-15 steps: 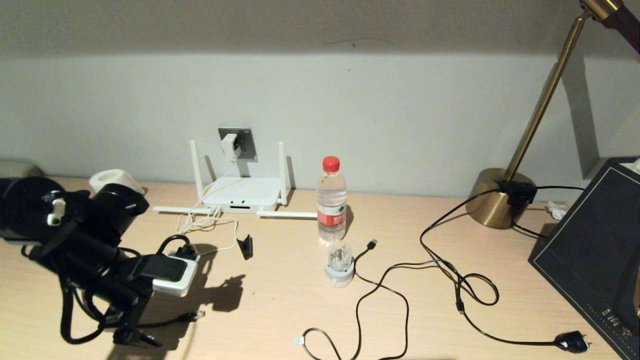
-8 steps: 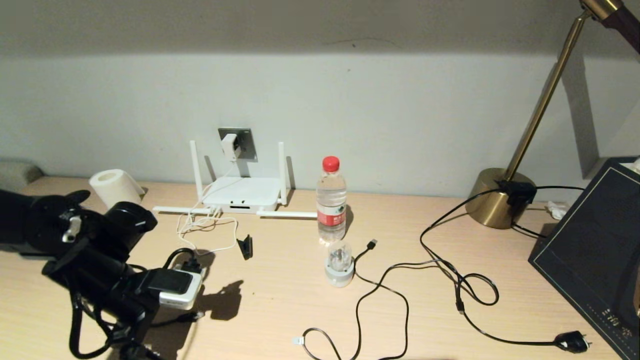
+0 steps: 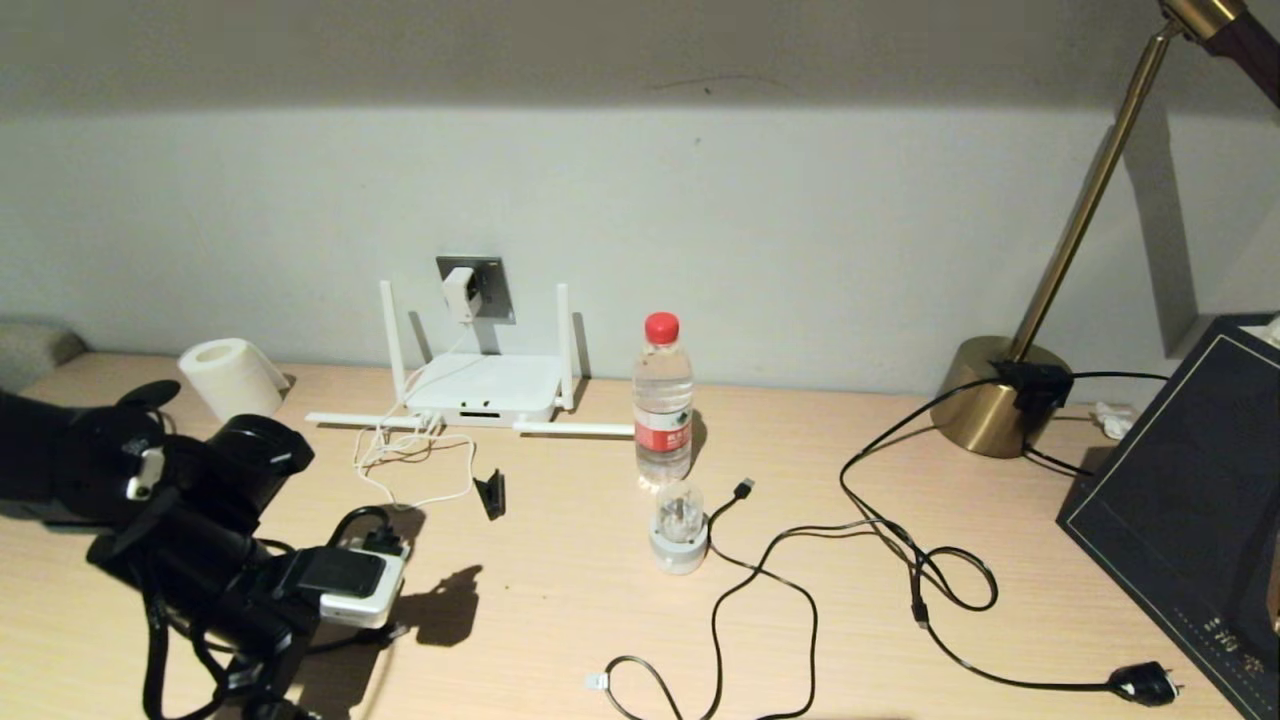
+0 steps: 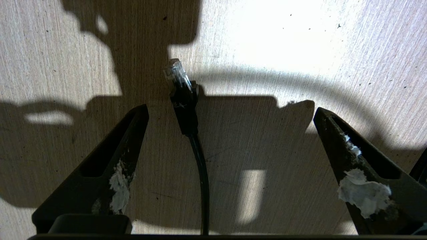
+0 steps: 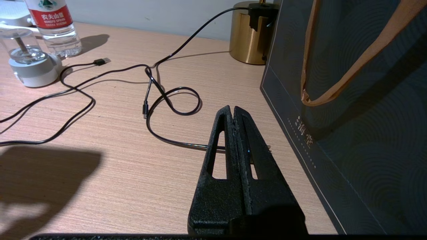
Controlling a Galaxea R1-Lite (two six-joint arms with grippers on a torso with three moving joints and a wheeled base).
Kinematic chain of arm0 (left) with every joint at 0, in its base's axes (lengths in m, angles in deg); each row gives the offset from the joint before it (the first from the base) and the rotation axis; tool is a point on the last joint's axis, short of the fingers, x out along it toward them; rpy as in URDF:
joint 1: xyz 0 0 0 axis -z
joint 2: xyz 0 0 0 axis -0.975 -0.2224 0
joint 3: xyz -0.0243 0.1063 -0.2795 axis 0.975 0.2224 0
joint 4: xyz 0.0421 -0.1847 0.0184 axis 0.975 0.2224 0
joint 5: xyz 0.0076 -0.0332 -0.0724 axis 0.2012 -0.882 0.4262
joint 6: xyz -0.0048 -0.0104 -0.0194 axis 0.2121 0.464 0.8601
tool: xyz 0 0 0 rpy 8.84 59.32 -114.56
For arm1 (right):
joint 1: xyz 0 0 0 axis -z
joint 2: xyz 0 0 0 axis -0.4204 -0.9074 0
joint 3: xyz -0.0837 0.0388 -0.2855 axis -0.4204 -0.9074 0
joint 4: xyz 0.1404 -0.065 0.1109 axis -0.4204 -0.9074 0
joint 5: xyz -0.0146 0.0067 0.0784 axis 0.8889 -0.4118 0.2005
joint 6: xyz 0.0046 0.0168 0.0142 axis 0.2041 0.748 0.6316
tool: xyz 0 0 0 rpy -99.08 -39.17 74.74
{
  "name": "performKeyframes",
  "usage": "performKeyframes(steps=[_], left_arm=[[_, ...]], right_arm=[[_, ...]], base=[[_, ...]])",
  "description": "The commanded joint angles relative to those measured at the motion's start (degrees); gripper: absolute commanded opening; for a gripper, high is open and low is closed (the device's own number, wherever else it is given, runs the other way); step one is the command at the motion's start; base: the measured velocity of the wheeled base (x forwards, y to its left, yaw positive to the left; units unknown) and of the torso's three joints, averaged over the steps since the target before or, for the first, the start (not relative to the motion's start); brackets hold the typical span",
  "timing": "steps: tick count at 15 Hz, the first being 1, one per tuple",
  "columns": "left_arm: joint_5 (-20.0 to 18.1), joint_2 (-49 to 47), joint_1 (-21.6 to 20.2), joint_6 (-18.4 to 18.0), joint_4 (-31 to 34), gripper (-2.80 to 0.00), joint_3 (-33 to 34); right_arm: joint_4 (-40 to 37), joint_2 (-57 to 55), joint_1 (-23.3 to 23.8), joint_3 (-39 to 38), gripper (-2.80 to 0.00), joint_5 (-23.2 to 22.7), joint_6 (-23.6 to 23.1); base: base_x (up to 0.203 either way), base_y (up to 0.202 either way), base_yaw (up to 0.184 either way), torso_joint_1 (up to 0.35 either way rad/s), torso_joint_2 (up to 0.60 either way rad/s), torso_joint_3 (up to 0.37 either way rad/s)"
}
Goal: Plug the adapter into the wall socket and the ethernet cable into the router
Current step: Pick up cable
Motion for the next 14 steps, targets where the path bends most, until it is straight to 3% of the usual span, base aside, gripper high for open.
performKeyframes(steps=[1, 2, 3, 14], left_arm=[[-0.1, 0.1, -0.1, -0.5, 0.2, 0.00, 0.1], [0.0, -0.1, -0.1, -0.4, 0.2, -0.07, 0.1], [0.1, -0.2, -0.1, 0.4, 0.2, -2.80, 0.2], [-0.6, 2.4, 0.5, 1.5, -3.6, -2.80, 0.1]], right_arm=[[0.1, 0.0, 0.0, -2.0, -2.80, 0.0, 0.0], [0.1, 0.0, 0.0, -2.0, -2.80, 0.0, 0.0], [0.1, 0.0, 0.0, -2.0, -2.80, 0.0, 0.0], [0.1, 0.0, 0.0, -2.0, -2.80, 0.0, 0.0]], base=[[0.000, 0.000, 0.000, 0.000, 0.00, 0.000], [0.000, 0.000, 0.000, 0.000, 0.00, 0.000], [0.000, 0.000, 0.000, 0.000, 0.00, 0.000], [0.000, 0.000, 0.000, 0.000, 0.00, 0.000]])
